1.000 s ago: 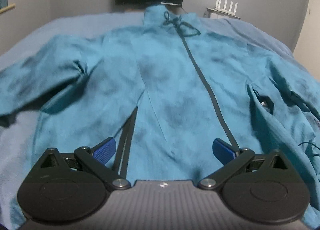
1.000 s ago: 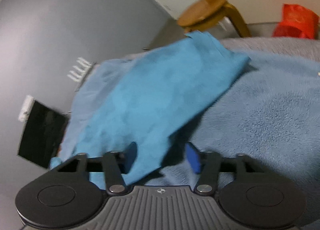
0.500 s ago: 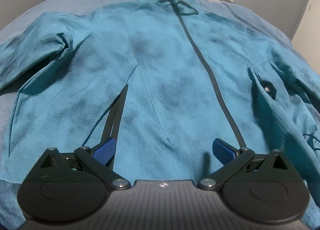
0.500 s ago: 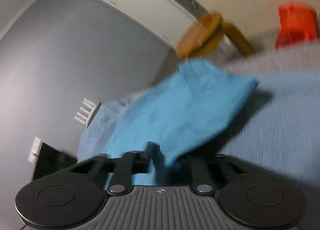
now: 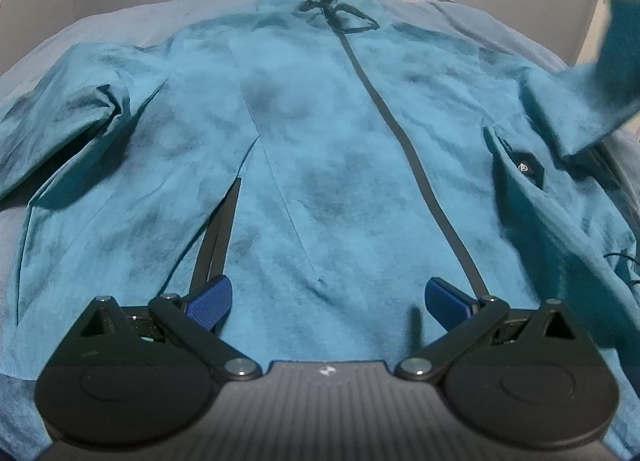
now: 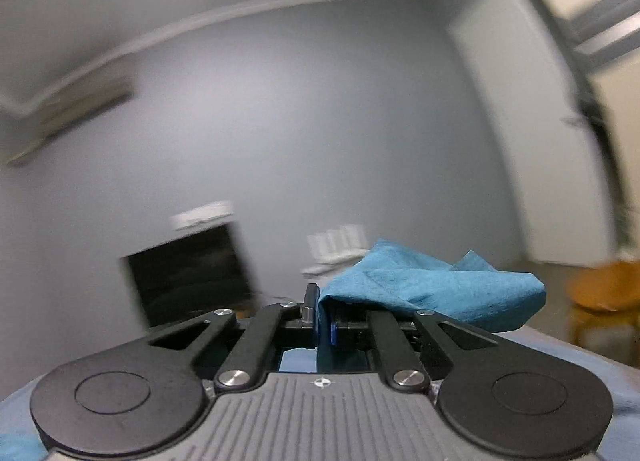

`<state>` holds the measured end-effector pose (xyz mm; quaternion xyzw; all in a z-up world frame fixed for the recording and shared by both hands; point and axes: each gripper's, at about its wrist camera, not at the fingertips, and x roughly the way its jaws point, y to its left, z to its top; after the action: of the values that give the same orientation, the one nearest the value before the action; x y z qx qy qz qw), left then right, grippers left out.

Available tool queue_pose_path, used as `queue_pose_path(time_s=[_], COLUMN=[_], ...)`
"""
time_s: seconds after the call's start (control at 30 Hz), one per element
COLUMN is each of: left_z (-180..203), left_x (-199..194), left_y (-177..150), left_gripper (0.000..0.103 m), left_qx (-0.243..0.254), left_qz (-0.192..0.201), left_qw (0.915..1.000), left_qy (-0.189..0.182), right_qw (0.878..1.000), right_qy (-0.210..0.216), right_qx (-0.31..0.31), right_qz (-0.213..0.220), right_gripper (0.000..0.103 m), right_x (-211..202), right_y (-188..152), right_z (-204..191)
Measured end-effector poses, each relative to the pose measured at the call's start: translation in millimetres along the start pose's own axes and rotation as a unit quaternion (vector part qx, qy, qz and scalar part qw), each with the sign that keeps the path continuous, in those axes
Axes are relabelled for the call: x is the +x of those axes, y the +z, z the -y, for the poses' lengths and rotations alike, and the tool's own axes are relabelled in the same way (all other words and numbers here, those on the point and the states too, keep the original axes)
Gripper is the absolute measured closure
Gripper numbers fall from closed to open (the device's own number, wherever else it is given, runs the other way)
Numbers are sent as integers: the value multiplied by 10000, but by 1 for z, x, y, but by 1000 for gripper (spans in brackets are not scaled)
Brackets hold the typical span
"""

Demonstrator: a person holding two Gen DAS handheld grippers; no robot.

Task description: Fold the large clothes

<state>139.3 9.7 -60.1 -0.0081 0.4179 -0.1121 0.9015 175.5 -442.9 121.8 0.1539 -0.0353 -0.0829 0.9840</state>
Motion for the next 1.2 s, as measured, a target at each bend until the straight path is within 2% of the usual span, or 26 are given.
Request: queue_pose_path(time_s=[0.13, 0.27, 0.33, 0.4, 0.43, 0.47, 0.5, 0.57, 0.63, 0.73, 0.8, 0.93, 0.97, 1.0, 1.03, 1.07, 1.1, 1.13, 1.2], left_z=[-6, -14, -16, -20, -21, -23, -24, -27, -30, -31, -32, -40, -40, -41, -42, -43, -45, -47, -53], left_x=[2, 3, 3, 3, 2, 2, 2, 2, 1, 2, -1, 1, 0, 0, -1, -1, -2, -2, -4], left_y=[-1, -1, -2, -2, -2, -2, -2, -2, -3, -4, -5, -3, -3, -3, -2, -2, -2, -2, 0], left_gripper=[0, 0, 0, 0, 0, 0, 0, 0, 0, 0, 0, 0, 0, 0, 0, 0, 0, 0, 0], left_qx=[-175, -378, -455, -529, -563, -600, -641, -726, -781, -789, -862, -1124, -1143, -1149, -1146, -1159, -1202, -1218, -1258], left_qz=[-1, 30, 54, 70, 79, 90, 100, 116, 128, 124, 159, 156, 165, 180, 201, 215, 247, 279, 318], left_qw=[9998, 9990, 9986, 9981, 9978, 9974, 9971, 9963, 9957, 9956, 9948, 9915, 9913, 9914, 9917, 9916, 9914, 9917, 9915], left_qy=[-98, -225, -275, -322, -349, -378, -402, -444, -481, -486, -520, -642, -632, -605, -551, -541, -448, -294, -99], right_qw=[9952, 9802, 9702, 9582, 9526, 9459, 9386, 9244, 9139, 9086, 9054, 9010, 9000, 9050, 9133, 9210, 9268, 9310, 9296], right_qy=[889, 1636, 1900, 2047, 2088, 2145, 2168, 2192, 2138, 1961, 1794, 1370, 1350, 1311, 1299, 1364, 1428, 1514, 1814], right_qx=[-282, -888, -1154, -1395, -1428, -1447, -1451, -1348, -1105, -356, 212, 1298, 1466, 1442, 1181, 729, 191, -393, -1480], right_qz=[-296, -668, -964, -1435, -1693, -1958, -2257, -2814, -3268, -3670, -3843, -3905, -3878, -3781, -3675, -3575, -3467, -3298, -2846], right_gripper=[97, 97, 97, 97, 93, 84, 79, 56, 49, 47, 43, 37, 38, 38, 45, 69, 82, 91, 98], right_x=[27, 38, 43, 45, 48, 48, 50, 51, 55, 60, 93, 103, 106, 107, 108, 110, 109, 105, 92], right_y=[-8, -35, -62, -96, -114, -131, -149, -186, -216, -239, -241, -242, -229, -223, -217, -211, -204, -197, -181], right_z=[-100, -206, -253, -306, -322, -337, -348, -359, -359, -325, -310, -277, -266, -265, -269, -279, -291, -304, -335])
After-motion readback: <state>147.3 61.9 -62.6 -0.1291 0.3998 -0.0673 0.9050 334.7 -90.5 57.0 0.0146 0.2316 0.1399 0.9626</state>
